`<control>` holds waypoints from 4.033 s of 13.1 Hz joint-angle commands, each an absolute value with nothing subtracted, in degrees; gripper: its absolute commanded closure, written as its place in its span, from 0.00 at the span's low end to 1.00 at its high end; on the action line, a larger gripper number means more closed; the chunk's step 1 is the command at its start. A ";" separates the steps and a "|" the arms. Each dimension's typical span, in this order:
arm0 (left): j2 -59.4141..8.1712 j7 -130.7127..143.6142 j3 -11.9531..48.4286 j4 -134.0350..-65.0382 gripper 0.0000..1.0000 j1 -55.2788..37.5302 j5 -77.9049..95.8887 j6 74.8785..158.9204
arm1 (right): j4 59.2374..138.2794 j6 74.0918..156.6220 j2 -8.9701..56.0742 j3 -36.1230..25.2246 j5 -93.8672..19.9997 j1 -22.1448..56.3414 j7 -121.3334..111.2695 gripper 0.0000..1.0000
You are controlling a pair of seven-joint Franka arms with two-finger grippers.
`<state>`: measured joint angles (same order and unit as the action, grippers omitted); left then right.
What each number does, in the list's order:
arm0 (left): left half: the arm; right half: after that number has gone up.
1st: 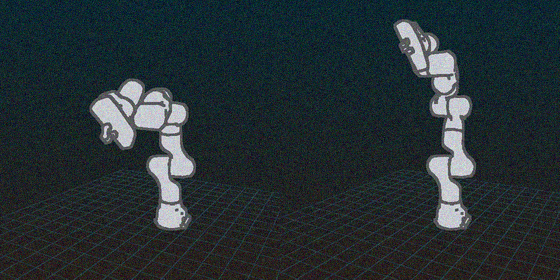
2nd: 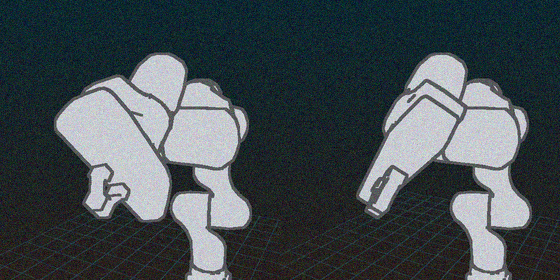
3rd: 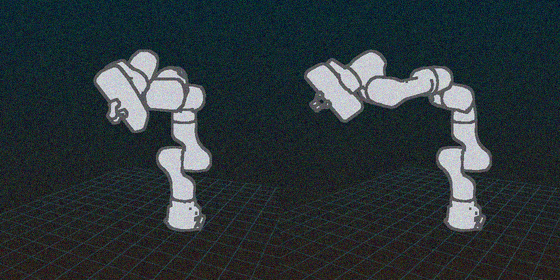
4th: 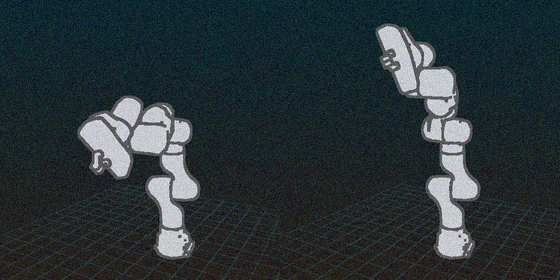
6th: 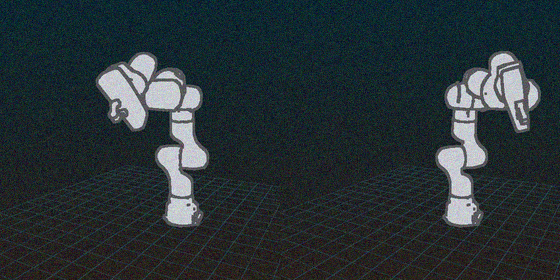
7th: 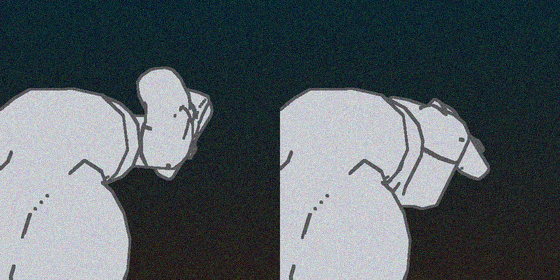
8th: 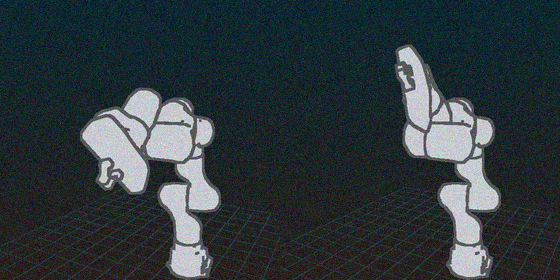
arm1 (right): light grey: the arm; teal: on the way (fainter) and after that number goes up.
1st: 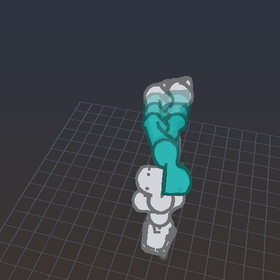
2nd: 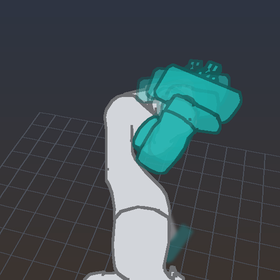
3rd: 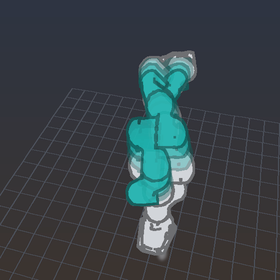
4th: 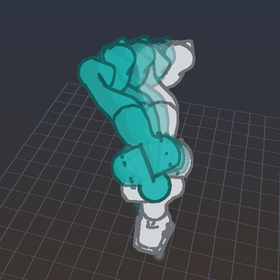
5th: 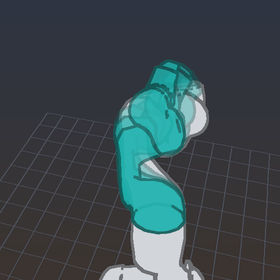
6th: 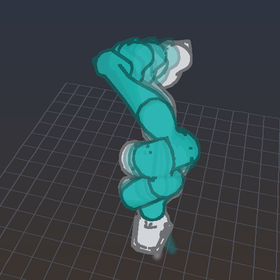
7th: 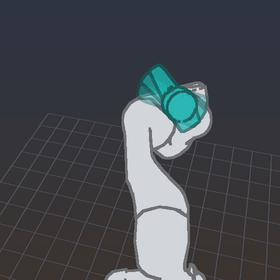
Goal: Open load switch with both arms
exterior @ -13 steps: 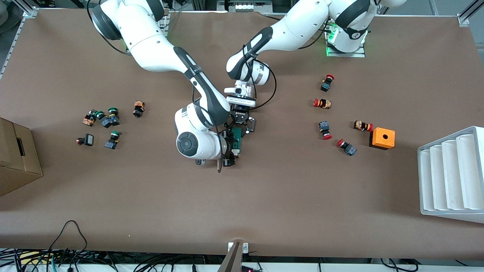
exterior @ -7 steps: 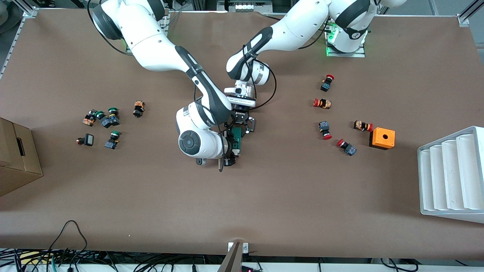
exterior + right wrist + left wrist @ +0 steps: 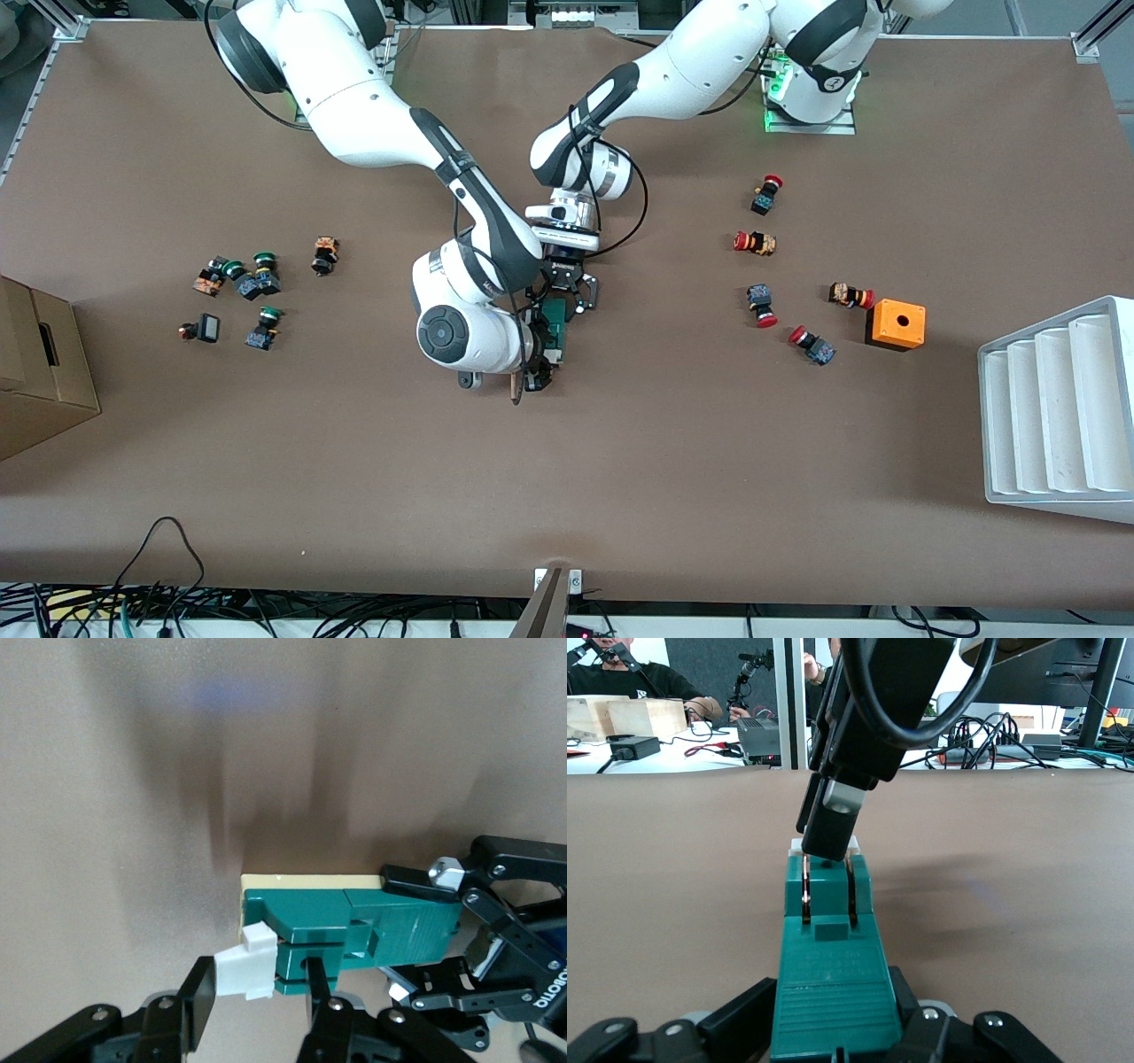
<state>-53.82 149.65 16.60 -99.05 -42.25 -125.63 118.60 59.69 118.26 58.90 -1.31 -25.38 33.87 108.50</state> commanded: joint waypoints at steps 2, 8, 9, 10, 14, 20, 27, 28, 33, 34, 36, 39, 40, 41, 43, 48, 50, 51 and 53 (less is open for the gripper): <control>-55.99 148.89 16.35 -96.06 0.50 -42.89 -126.83 120.15 | 60.29 116.02 58.62 -1.14 -24.52 34.45 109.42 0.59; -56.07 148.80 16.26 -96.06 0.50 -42.80 -126.91 120.15 | 60.29 116.02 58.62 -1.14 -24.61 34.37 109.51 0.72; -56.07 148.80 16.26 -96.06 0.51 -42.80 -126.83 120.15 | 60.29 116.02 58.62 -1.14 -24.61 34.37 109.51 0.76; -56.07 148.71 16.26 -96.06 0.54 -42.89 -126.83 120.15 | 60.29 116.02 58.62 -1.14 -24.61 34.37 109.51 0.76; -56.07 148.71 16.26 -96.06 0.64 -42.89 -126.83 120.15 | 60.38 115.93 58.18 -1.14 -24.70 34.37 109.60 0.76; -56.07 148.71 16.26 -96.06 0.64 -42.89 -126.83 120.15 | 63.19 116.02 55.99 -1.14 -24.43 34.54 109.42 0.76; -56.07 148.71 16.26 -95.98 0.64 -42.80 -126.83 120.15 | 67.67 116.63 52.83 0.44 -22.24 34.63 109.42 0.76; -56.07 148.71 16.26 -95.98 0.64 -42.89 -126.83 120.15 | 68.20 116.63 52.21 0.53 -22.15 34.63 109.42 0.76; -56.16 148.71 16.26 -95.98 0.64 -42.80 -126.91 120.15 | 68.73 116.28 51.24 0.62 -21.97 34.63 109.34 0.76; -56.16 148.71 16.26 -95.98 0.64 -42.89 -126.91 120.15 | 68.73 116.11 50.89 0.62 -21.97 34.63 109.25 0.76; -56.34 148.71 15.82 -95.98 0.64 -42.89 -126.91 120.15 | 68.73 116.02 50.54 0.62 -21.97 34.72 109.25 0.76; -56.34 148.71 15.82 -95.98 0.64 -42.89 -126.91 120.15 | 68.73 115.93 50.10 0.70 -21.36 34.72 109.25 0.75; -56.42 148.71 15.82 -95.98 0.64 -42.89 -126.91 120.15 | 69.08 116.01 50.10 0.70 -21.36 34.72 109.25 0.75; -56.43 148.71 15.82 -95.98 0.64 -42.89 -126.91 120.15 | 69.43 116.02 50.10 0.70 -21.36 34.80 109.25 0.76; -56.43 148.71 15.91 -95.98 0.64 -42.89 -126.91 120.15 | 70.04 116.02 49.84 0.70 -21.27 34.80 109.16 0.76; -56.43 148.71 15.82 -95.98 0.64 -42.89 -127.26 120.15 | 73.56 116.54 47.99 2.19 -19.25 34.63 109.07 0.77; -56.51 148.80 15.91 -95.98 0.64 -42.89 -127.62 120.15 | 73.83 116.63 47.90 2.29 -18.81 34.72 109.07 0.77; -56.51 148.80 15.91 -95.98 0.64 -42.80 -127.62 120.15 | 73.83 116.63 47.90 2.37 -18.81 34.80 109.16 0.77; -56.69 148.80 15.82 -95.89 0.64 -42.80 -127.62 120.15 | 73.92 116.63 47.99 2.63 -18.46 34.80 109.07 0.77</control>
